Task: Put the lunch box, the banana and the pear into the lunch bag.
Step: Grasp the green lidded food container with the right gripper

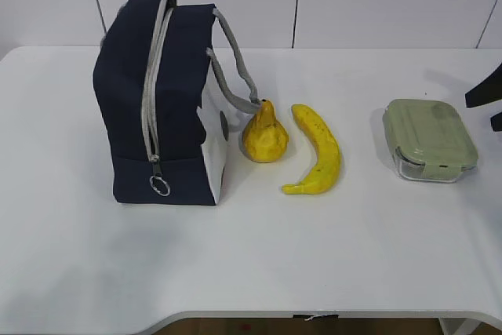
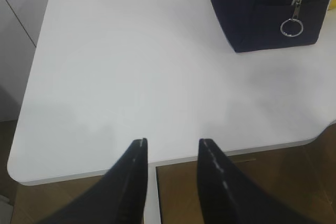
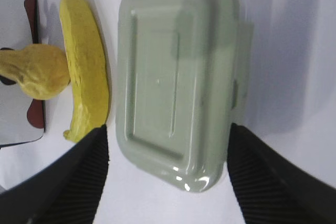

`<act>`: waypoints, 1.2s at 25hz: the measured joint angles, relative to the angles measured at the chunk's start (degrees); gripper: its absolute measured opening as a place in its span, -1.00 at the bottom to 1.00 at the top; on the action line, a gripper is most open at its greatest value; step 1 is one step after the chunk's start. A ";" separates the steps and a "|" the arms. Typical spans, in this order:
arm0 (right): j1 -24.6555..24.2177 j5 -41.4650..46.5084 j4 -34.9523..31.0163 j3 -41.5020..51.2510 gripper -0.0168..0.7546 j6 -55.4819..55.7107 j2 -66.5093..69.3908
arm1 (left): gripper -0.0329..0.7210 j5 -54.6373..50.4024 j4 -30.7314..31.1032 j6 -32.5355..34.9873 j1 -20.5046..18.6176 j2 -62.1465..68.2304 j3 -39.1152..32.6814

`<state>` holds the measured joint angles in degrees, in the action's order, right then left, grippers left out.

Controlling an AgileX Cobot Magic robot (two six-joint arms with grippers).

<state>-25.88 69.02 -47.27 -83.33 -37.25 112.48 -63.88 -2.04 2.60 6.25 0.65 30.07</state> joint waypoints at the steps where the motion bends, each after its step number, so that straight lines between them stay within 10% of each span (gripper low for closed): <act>1: 0.00 0.00 0.15 -0.97 0.49 0.00 0.49 | -0.26 0.00 0.00 0.00 0.00 0.00 0.00; 30: 0.00 -0.66 -6.63 -2.12 0.49 -9.10 11.80 | -0.26 0.00 0.00 0.00 0.00 0.00 0.00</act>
<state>-25.88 68.36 -53.90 -85.45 -46.35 124.27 -63.88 -2.04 2.60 6.25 0.65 30.07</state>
